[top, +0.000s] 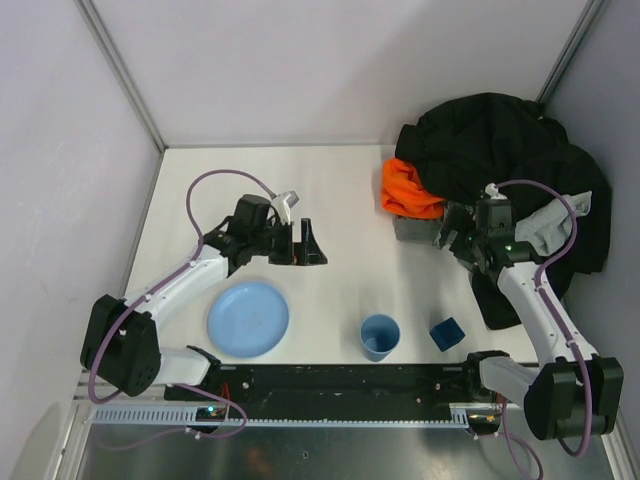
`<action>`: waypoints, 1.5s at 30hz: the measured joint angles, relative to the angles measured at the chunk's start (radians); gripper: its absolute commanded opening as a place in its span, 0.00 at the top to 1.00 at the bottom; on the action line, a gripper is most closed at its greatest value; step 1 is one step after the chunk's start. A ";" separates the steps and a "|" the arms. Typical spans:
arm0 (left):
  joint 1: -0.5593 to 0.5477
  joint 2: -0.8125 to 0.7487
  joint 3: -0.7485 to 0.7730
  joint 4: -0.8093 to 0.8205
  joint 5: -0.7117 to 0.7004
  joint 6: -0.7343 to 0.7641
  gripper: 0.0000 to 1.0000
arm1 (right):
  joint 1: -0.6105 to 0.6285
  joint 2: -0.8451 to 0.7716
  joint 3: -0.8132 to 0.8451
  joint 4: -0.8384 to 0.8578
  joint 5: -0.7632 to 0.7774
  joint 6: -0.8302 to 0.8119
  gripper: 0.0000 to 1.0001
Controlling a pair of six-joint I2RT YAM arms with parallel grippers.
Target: Pick out a specific cloth from the pile
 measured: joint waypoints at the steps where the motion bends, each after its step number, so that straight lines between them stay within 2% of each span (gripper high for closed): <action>1: 0.000 0.000 0.000 0.002 0.001 0.000 0.00 | -0.003 0.010 0.000 0.008 -0.009 0.001 0.01; 9: 0.000 -0.002 -0.010 0.009 0.000 0.034 0.00 | -0.047 0.144 0.023 0.070 -0.083 0.007 0.01; 16: 0.000 -0.003 -0.027 0.011 -0.013 0.064 0.00 | -0.064 0.361 0.190 0.074 -0.094 0.006 0.01; 20: 0.000 -0.003 -0.049 0.013 -0.022 0.069 0.00 | -0.066 0.433 0.257 0.077 -0.093 0.006 0.03; 24: 0.000 -0.002 -0.063 0.012 -0.031 0.069 0.00 | -0.067 0.523 0.331 0.072 -0.087 0.008 0.06; 31: 0.000 -0.001 -0.064 0.013 -0.038 0.069 0.00 | -0.065 0.661 0.434 0.027 -0.067 0.009 0.20; 33: 0.000 0.001 -0.064 0.013 -0.038 0.069 0.00 | -0.063 0.692 0.470 0.002 -0.052 0.010 0.29; 34: 0.000 0.002 -0.064 0.013 -0.038 0.069 0.00 | -0.061 0.702 0.482 -0.009 -0.046 0.008 0.38; 36: 0.000 0.008 -0.064 0.013 -0.039 0.069 0.00 | -0.055 0.731 0.523 -0.046 -0.030 0.003 0.64; 38: 0.000 0.013 -0.064 0.013 -0.040 0.068 0.00 | -0.048 0.760 0.567 -0.081 -0.013 -0.002 0.79; 42: 0.000 0.019 -0.066 0.013 -0.047 0.068 0.00 | -0.027 0.817 0.664 -0.154 0.036 -0.008 0.93; 45: 0.000 0.020 -0.066 0.013 -0.049 0.068 0.00 | -0.007 0.830 0.706 -0.199 0.072 -0.018 0.99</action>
